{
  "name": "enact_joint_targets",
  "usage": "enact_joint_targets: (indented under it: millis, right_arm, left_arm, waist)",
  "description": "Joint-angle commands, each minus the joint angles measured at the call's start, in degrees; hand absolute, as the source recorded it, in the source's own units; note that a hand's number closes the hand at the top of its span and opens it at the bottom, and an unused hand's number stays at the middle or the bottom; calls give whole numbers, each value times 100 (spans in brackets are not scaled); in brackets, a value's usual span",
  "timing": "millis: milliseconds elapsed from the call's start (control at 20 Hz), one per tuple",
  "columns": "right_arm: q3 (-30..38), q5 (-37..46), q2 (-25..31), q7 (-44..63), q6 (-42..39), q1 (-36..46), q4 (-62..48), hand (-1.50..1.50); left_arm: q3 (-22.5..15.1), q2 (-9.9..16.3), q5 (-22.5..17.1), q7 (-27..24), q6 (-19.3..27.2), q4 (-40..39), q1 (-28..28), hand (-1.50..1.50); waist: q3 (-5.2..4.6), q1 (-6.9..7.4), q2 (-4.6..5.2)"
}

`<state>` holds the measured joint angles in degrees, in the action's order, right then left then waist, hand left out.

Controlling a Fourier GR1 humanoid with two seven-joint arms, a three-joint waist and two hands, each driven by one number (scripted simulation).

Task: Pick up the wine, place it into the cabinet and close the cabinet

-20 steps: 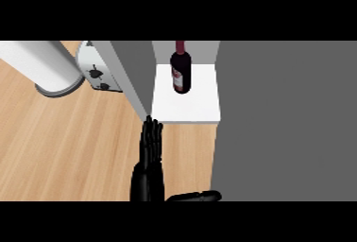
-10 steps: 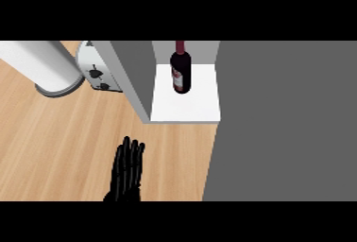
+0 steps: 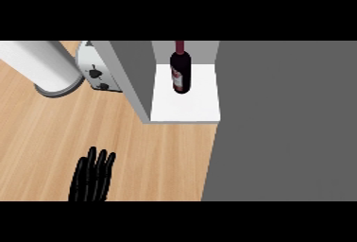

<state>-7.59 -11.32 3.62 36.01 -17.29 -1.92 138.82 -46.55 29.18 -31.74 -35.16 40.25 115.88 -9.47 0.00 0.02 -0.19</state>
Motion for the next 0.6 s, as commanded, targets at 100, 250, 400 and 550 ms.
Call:
enact_joint_targets:
  millis: [100,250,400,550]
  right_arm:
    - [-644,-913,-248,591,92,-661,748,150]
    - [-1117,-696,-304,873,203,-884,1062,150]
    - [-1755,-469,-361,997,373,-671,943,150]
    - [-2345,-139,-192,737,-136,-855,1082,150]
  left_arm:
    - [450,477,-229,-175,-326,432,-566,-150]
    - [908,852,-472,-251,-637,767,-863,-150]
    - [1444,894,-751,-394,-944,497,-909,-150]
    - [1674,916,-941,-339,-1006,588,-1046,-150]
  waist:
    - [0,8,-10]
    - [-4,14,-22]
    - [-10,28,-14]
    - [-7,-11,-30]
